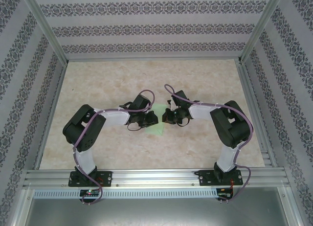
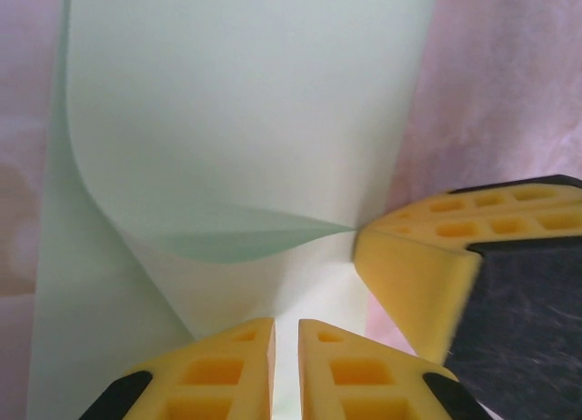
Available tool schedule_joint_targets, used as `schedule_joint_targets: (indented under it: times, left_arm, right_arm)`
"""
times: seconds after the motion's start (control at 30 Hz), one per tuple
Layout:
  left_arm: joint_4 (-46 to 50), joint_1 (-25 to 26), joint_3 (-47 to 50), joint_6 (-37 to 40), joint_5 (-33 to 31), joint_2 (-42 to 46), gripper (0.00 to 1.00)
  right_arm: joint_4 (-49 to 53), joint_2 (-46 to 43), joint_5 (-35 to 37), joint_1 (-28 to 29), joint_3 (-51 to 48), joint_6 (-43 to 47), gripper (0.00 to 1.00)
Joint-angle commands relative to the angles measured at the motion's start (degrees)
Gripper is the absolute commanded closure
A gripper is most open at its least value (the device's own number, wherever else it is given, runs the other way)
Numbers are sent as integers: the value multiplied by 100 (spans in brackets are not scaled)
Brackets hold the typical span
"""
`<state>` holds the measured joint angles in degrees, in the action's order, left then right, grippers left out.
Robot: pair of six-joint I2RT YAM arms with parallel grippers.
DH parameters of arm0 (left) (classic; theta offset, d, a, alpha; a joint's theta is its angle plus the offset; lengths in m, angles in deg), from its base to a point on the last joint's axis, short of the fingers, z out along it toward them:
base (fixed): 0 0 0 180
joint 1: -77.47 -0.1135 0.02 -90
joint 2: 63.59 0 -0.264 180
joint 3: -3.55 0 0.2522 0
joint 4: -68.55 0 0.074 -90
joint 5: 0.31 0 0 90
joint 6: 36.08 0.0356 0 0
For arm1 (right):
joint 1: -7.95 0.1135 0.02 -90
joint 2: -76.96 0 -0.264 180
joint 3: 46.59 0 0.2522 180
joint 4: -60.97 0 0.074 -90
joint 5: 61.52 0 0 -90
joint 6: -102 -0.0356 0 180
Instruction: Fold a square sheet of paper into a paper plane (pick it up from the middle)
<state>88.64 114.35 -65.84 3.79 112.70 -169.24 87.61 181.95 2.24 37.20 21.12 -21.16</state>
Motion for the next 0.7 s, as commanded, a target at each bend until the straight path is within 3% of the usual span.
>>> schedule_joint_targets:
  times: [0.0,0.33,0.67]
  left_arm:
    - [234,30,-191,185,-340,-69,85]
    - [834,8,-234,202,-1263,-53,84]
    - [998,-172,-568,618,-1316,60,81]
  right_arm:
    - [403,455,556,88,-65,190,93]
    - [711,667,923,131,-38,369,94]
    - [856,766,1174,159,-109,459,94]
